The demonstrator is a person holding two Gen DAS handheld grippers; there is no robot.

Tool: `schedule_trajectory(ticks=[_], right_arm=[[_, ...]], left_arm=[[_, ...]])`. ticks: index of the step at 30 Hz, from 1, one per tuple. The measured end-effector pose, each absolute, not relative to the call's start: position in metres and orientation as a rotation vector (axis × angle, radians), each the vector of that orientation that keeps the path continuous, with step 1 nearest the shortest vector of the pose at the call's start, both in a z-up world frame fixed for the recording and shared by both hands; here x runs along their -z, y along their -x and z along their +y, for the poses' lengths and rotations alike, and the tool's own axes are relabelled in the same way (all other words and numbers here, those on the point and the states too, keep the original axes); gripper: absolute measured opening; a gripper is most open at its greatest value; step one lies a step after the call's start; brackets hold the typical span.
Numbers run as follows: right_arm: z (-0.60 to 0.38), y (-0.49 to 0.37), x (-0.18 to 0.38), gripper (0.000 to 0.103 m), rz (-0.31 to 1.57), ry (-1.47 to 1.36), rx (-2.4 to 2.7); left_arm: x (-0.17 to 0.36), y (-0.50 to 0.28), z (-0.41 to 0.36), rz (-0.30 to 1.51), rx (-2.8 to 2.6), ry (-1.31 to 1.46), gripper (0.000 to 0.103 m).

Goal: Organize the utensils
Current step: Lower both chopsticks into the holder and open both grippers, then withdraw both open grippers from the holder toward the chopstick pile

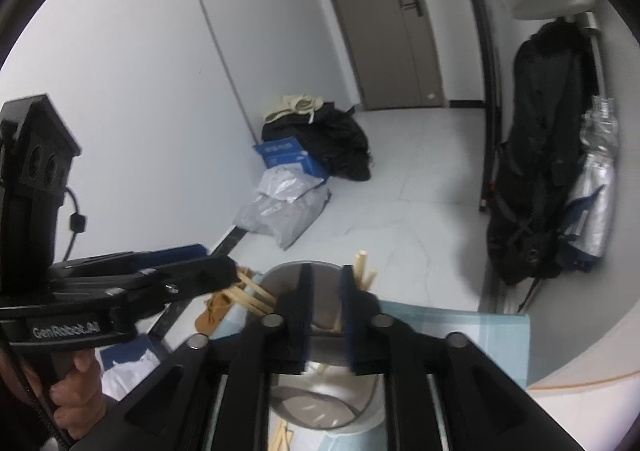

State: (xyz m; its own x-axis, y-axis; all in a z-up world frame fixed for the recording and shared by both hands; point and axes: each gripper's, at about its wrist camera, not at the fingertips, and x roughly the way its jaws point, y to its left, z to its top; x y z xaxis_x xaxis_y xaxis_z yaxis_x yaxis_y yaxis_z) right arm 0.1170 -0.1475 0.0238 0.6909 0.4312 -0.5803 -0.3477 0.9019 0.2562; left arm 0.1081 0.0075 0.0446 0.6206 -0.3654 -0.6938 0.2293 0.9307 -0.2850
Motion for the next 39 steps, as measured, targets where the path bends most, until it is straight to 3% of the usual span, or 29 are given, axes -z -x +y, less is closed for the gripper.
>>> schedule_trajectory(ticks=[2, 11, 14, 16, 21, 23, 39], right_arm=[[-0.153, -0.107, -0.027, 0.020, 0.668, -0.132, -0.419], [-0.169, -0.060, -0.043, 0.029, 0.611, -0.132, -0.376], [-0.171, -0.043, -0.049, 0.033, 0.584, -0.133, -0.368], [-0.173, -0.030, -0.051, 0.035, 0.569, -0.134, -0.368], [-0.171, -0.006, -0.055, 0.045, 0.536, -0.114, -0.350], [-0.170, 0.004, -0.054, 0.054, 0.525, -0.103, -0.337], [-0.168, 0.048, -0.020, 0.066, 0.518, -0.078, -0.318]], left_arm=[[-0.047, -0.102, 0.010, 0.823, 0.332, 0.184, 0.061], [-0.055, -0.071, 0.013, 0.791, 0.256, 0.176, 0.064], [-0.058, -0.057, 0.011, 0.767, 0.240, 0.169, 0.075], [-0.059, -0.049, 0.012, 0.747, 0.230, 0.169, 0.076], [-0.059, -0.031, 0.009, 0.723, 0.208, 0.156, 0.079], [-0.058, -0.025, 0.010, 0.713, 0.196, 0.154, 0.084], [-0.027, 0.012, 0.012, 0.668, 0.146, 0.143, 0.086]])
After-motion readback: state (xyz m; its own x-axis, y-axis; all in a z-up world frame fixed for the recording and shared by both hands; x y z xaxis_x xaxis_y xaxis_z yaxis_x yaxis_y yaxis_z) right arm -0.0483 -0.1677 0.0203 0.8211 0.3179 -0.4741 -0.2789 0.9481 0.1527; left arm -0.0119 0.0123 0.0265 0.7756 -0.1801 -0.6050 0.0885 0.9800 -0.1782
